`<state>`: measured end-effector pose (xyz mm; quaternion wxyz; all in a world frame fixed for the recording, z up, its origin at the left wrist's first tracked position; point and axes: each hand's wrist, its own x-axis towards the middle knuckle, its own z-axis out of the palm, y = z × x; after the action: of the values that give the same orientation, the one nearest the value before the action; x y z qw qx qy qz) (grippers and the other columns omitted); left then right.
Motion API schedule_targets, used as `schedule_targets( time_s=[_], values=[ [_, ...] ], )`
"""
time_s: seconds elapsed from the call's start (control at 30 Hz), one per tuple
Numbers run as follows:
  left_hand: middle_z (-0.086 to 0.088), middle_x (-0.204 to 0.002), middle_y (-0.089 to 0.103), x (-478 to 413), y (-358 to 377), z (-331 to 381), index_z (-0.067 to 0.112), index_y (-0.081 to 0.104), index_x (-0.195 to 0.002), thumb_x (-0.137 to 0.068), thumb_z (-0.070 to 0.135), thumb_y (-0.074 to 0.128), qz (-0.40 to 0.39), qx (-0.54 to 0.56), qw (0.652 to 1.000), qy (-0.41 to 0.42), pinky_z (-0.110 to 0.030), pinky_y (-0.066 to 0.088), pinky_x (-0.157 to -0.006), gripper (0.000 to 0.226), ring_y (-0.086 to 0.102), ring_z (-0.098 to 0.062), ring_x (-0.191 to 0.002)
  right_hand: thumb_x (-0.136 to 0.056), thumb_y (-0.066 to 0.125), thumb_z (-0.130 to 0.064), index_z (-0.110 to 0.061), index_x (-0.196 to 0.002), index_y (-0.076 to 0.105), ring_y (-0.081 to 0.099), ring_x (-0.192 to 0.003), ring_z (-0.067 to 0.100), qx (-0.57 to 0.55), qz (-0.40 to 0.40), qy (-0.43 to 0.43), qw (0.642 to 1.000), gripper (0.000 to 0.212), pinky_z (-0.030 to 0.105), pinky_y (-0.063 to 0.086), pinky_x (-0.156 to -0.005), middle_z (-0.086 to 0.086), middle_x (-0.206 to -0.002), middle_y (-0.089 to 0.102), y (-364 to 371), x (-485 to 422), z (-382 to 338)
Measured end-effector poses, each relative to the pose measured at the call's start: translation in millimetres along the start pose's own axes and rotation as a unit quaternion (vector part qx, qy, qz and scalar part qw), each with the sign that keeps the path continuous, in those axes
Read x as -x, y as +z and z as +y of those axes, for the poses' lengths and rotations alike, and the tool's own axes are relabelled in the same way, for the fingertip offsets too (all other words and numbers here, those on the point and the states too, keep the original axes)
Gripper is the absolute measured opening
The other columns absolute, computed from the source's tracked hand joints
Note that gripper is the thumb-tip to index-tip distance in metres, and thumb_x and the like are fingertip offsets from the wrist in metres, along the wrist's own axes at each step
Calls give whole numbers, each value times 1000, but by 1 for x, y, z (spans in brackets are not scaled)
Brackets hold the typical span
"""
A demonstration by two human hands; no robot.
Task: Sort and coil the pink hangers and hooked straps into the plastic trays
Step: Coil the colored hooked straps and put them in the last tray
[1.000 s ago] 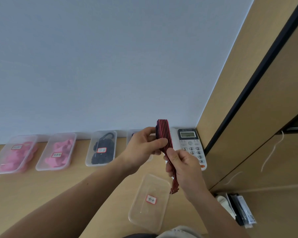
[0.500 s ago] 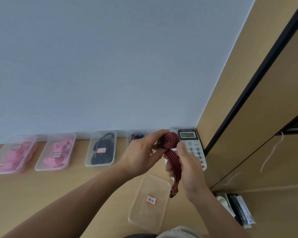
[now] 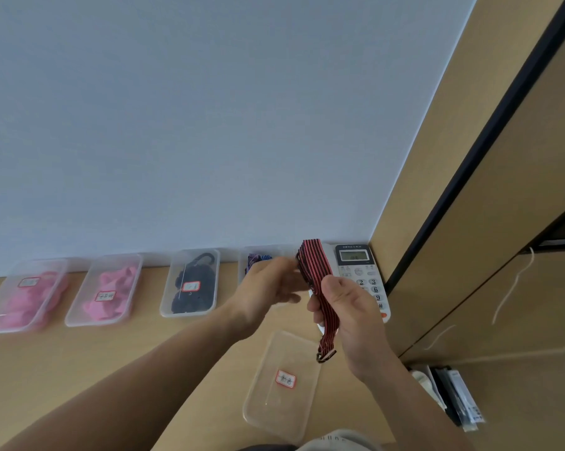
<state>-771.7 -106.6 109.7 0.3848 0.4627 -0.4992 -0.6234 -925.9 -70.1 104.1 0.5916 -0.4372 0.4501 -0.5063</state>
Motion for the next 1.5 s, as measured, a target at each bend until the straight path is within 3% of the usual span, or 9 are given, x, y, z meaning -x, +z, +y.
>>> schedule_targets(
  time_s=[0.07,0.2,0.6,0.73,0.97,1.07,1.17,1.3,1.5],
  values=[
    [-12,-78,63,3,2,5,2,64,-92,-95,41,46,-58,6,998,1,-47,44,-88,44,62,-24,-75,-78,61,-41,-7,-89,64,56,-57,12,0,-13,2,1000,36,21,47,-55,4,-68,67,0,0,2],
    [-18,-79,58,3,3,8,-10,58,-106,-90,32,59,-56,32,997,34,-45,42,-84,45,54,-27,-70,-78,61,-41,-8,-92,65,57,-58,13,13,-19,9,1000,36,23,47,-56,5,-70,68,-1,-1,5],
    [9,-111,68,0,-2,3,32,52,-127,-86,8,71,55,-132,974,175,-24,52,-78,51,71,-10,-87,-94,56,-3,-4,-96,64,65,-62,21,62,-28,58,996,9,22,48,-55,14,-75,72,-10,-3,11],
    [25,-114,64,3,-3,-4,44,51,-122,-85,20,70,53,-290,916,271,-28,54,-80,48,65,-2,-99,-96,52,-6,-8,-92,69,63,-57,21,54,-26,56,997,17,26,47,-54,14,-77,72,-9,-3,9],
    [-4,-138,58,-1,-11,-12,16,62,-129,-90,21,57,53,-475,773,417,-22,50,-89,39,65,-18,-112,-102,24,-45,-22,-93,76,64,-70,26,-68,-81,80,991,58,34,48,-65,19,-90,70,-8,-4,6],
    [-12,-140,56,-4,-14,-16,8,66,-126,-86,6,67,5,-510,736,446,-31,54,-92,39,63,-26,-118,-95,37,-60,-29,-96,76,65,-74,26,-67,-89,74,991,51,32,49,-66,16,-95,72,-6,-4,8],
    [-10,-148,46,-1,-18,-18,11,64,-128,-79,-12,60,-14,-430,810,398,-26,49,-98,54,55,-17,-128,-90,52,-42,-26,-97,77,67,-80,24,-57,-94,64,992,30,34,48,-72,12,-96,73,-6,-4,7],
    [5,-142,54,6,-13,-15,17,50,-140,-81,7,51,11,-200,963,180,-27,45,-104,60,48,-5,-132,-87,65,-26,-16,-110,72,69,-94,27,-56,-76,39,995,26,38,45,-82,12,-109,71,-12,-8,9],
    [-7,-94,73,6,-11,-2,19,69,-106,-80,40,67,19,-118,992,39,-44,54,-78,33,64,-18,-80,-82,66,-17,-48,-118,62,63,-113,9,98,-90,-35,990,48,22,50,-92,-10,-116,70,-1,-8,17]
  ],
)
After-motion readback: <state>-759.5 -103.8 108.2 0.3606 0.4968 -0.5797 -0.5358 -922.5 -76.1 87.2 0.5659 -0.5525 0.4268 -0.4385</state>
